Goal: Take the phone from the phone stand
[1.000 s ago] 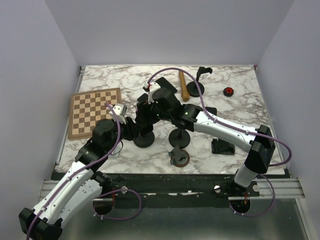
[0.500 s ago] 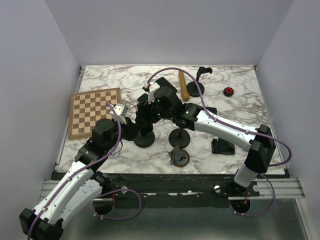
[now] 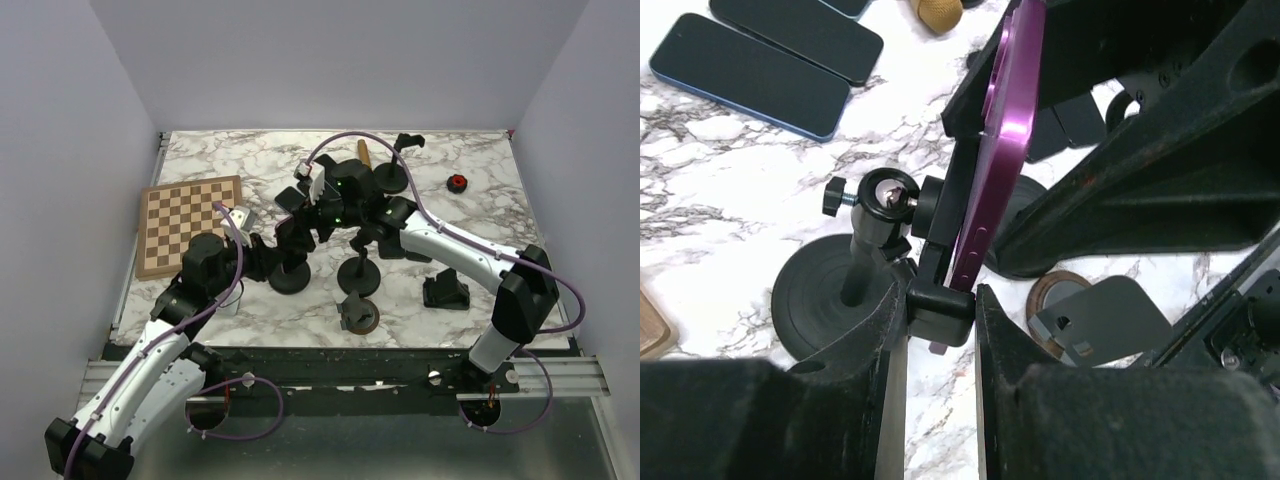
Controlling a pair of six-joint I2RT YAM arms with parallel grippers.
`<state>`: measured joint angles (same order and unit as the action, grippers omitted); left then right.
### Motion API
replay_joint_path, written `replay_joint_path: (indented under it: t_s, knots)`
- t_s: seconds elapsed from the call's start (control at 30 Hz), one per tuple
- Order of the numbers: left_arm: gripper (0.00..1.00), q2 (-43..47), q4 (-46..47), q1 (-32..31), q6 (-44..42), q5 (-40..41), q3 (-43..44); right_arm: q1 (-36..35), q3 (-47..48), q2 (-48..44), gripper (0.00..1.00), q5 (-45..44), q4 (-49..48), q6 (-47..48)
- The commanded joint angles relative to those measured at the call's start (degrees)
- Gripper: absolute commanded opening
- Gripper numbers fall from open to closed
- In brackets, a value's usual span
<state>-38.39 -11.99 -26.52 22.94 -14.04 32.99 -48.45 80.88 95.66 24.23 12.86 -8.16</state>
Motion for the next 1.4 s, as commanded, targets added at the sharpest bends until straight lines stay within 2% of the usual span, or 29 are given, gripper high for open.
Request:
replay_joint_path:
  t_s: [0.0, 0.13, 0.27, 0.3, 0.37, 0.47, 0.53, 0.67, 0.73, 0.9, 1.07, 1.13, 1.27, 1.37]
  knots:
    - [0.0, -0.6, -2.6, 2.3, 0.5, -8.4, -1.5, 2.9, -0.9, 0.1, 0.01, 14.8, -3.3, 4.7]
    - [0.0, -0.7, -2.8, 5.1, 0.5, -12.3, -1.8, 4.4, 1.4, 1.1, 0.01, 16.0, -3.4, 4.1]
    - [0.0, -0.9, -0.1, 5.5, 2.3, -13.9, -2.3, 4.4, 4.4, 3.4, 0.01, 10.2, -1.5, -1.0]
    - [0.0, -1.0, 1.2, 5.5, 3.0, -14.9, -2.6, 4.1, 4.0, 2.9, 0.07, 7.8, -1.7, -3.0]
    - [0.0, -1.4, 3.3, 5.5, 4.2, -15.8, -2.8, 3.6, 2.3, 1.1, 0.33, 4.6, -2.3, -5.8]
    - [0.0, -1.3, 4.3, 5.5, 4.9, -15.7, -3.1, 3.0, 0.7, -2.3, 0.8, -1.0, -1.1, -8.6]
    - [0.0, -0.9, 4.1, 5.5, 4.9, -14.0, -3.4, 2.8, 0.8, -4.2, 0.99, -5.7, 2.2, -9.8]
    - [0.0, 0.2, 4.4, 5.4, 5.8, -12.4, -4.0, 1.5, -0.5, -6.9, 1.0, -13.1, 5.7, -14.2]
    - [0.06, -0.1, 4.9, 5.4, 6.9, -12.7, -3.9, -0.8, -1.3, -8.2, 1.0, -17.9, 7.3, -15.9]
    - [0.43, 0.0, 4.2, 5.4, 8.9, -14.1, -3.6, -8.9, -1.6, -10.4, 1.0, -32.0, 10.7, -20.2]
    - [0.65, 3.3, -2.8, 5.4, 7.1, -9.2, -1.6, -14.2, -0.5, -10.2, 1.0, -46.3, 13.4, -25.3]
    - [0.73, 5.6, -5.1, 5.5, 6.6, -7.5, -1.0, -15.0, -0.4, -10.0, 1.0, -48.1, 12.9, -25.8]
    - [0.78, 9.7, -10.5, 5.5, 5.6, -4.5, 0.8, -16.2, -0.6, -9.7, 1.0, -50.9, 11.9, -24.6]
    - [0.8, 13.1, -16.0, 5.6, 5.7, 1.9, 2.5, -17.9, -0.3, -9.3, 1.0, -53.3, 11.7, -24.2]
